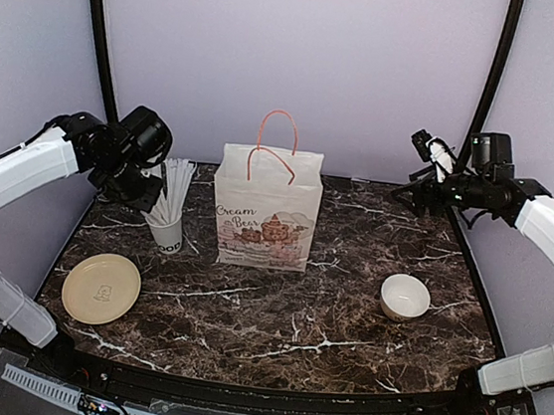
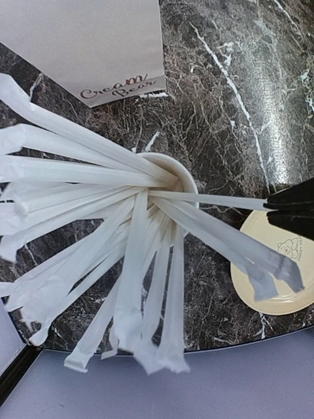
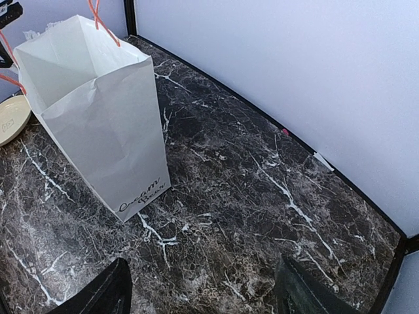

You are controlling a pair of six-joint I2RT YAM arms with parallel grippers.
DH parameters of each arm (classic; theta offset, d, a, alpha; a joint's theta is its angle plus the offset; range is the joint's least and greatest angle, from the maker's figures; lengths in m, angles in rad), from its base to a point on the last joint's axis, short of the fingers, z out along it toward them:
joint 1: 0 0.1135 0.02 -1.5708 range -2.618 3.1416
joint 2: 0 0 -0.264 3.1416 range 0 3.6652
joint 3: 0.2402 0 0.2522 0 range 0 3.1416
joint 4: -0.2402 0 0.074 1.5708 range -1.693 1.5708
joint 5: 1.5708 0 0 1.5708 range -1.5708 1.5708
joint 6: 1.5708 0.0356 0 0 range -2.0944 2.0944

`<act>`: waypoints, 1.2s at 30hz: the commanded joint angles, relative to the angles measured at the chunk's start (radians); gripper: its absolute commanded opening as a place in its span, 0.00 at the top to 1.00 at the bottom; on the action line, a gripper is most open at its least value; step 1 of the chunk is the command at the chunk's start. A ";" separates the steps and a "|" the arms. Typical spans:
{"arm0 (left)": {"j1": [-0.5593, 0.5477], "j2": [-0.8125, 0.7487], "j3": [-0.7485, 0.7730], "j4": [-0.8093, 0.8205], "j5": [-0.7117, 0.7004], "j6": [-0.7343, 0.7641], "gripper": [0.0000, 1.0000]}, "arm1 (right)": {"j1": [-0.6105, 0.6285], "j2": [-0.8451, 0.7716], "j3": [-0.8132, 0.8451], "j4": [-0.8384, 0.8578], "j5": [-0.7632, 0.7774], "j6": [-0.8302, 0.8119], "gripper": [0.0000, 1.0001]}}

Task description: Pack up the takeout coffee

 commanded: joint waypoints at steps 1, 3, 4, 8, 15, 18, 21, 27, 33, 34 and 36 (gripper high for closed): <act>0.007 -0.077 0.155 -0.151 0.036 0.001 1.00 | -0.004 0.026 0.073 -0.009 -0.013 0.011 0.25; 0.006 -0.095 0.225 -0.195 0.071 -0.001 1.00 | -0.004 0.042 0.100 -0.031 -0.013 0.011 0.25; 0.007 -0.104 0.247 -0.210 0.078 -0.001 1.00 | -0.004 0.053 0.114 -0.044 -0.013 0.011 0.25; 0.006 -0.132 0.386 -0.305 0.084 -0.003 1.00 | -0.004 0.094 0.167 -0.090 -0.013 0.011 0.25; 0.006 -0.191 0.488 -0.360 0.137 -0.001 1.00 | -0.004 0.132 0.203 -0.117 -0.013 0.011 0.25; 0.006 -0.205 0.458 -0.356 0.165 0.004 1.00 | -0.005 0.143 0.220 -0.129 -0.013 0.011 0.25; 0.006 -0.215 0.468 -0.337 0.199 0.013 1.00 | -0.004 0.143 0.218 -0.129 -0.013 0.011 0.25; 0.006 -0.249 0.526 -0.210 0.331 0.057 1.00 | -0.004 0.126 0.191 -0.126 0.011 -0.063 0.26; 0.006 -0.218 0.535 -0.038 0.496 0.084 1.00 | -0.004 0.105 0.176 -0.129 0.020 -0.067 0.26; 0.006 -0.207 0.539 -0.019 0.520 0.096 1.00 | -0.004 0.104 0.176 -0.133 0.021 -0.068 0.26; 0.007 -0.165 0.547 -0.004 0.552 0.117 1.00 | -0.004 0.101 0.181 -0.142 0.024 -0.071 0.26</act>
